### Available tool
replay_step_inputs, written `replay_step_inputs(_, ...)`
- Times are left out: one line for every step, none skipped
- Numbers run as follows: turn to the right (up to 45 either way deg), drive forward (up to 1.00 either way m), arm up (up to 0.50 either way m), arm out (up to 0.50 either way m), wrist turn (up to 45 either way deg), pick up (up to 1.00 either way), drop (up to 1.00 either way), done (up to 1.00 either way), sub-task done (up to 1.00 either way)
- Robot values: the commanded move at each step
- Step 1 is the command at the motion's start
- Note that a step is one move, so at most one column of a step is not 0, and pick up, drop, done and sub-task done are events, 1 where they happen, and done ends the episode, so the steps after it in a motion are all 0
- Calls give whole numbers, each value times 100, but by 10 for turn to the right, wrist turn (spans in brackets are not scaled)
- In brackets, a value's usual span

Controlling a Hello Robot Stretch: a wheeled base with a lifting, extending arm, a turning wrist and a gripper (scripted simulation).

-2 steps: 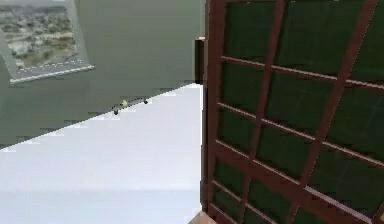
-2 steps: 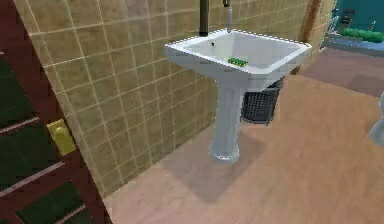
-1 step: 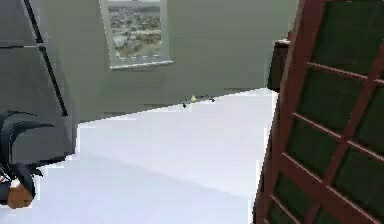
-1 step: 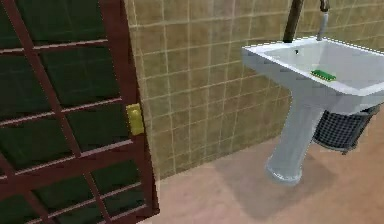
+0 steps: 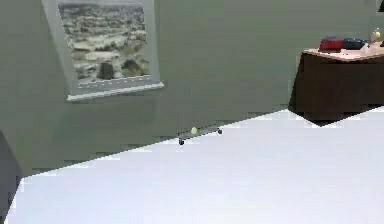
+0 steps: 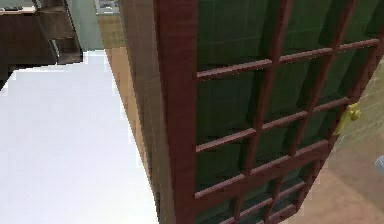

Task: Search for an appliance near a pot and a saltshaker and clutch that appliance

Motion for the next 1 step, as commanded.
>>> replay_step_inputs(-60,0,0,0,0,0,0,0,0)
